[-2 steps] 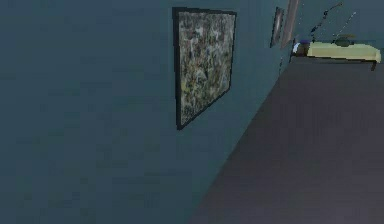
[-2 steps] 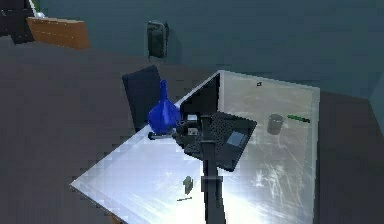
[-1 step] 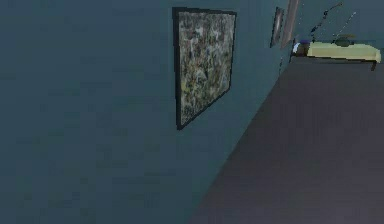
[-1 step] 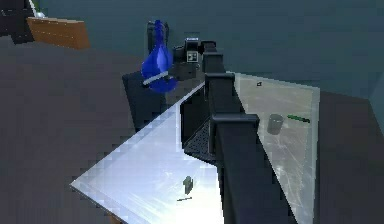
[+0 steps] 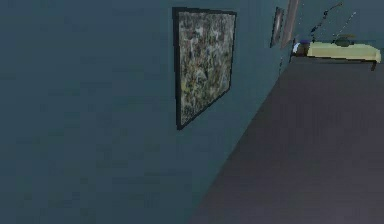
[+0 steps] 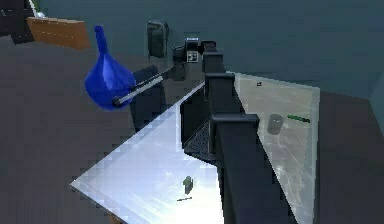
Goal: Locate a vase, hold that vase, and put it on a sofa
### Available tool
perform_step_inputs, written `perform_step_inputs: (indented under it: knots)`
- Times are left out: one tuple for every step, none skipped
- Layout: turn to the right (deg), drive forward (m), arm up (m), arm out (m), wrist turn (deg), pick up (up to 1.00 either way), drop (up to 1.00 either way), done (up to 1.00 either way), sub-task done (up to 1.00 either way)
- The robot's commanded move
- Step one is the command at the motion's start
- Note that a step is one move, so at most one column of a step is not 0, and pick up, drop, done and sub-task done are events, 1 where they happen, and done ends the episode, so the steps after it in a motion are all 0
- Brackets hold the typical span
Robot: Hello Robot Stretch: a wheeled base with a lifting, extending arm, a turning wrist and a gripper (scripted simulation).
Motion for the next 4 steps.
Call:
perform_step_inputs:
  knots:
    - [0.0,0.0,0.0,0.0,-45.0,0.0,0.0,0.0,0.0]
    - [0.0,0.0,0.0,0.0,-6.0,0.0,0.0,0.0,0.0]
    - [0.0,0.0,0.0,-0.48,0.0,0.0,0.0,0.0,0.0]
    - [-45.0,0.0,0.0,0.0,0.0,0.0,0.0,0.0,0.0]
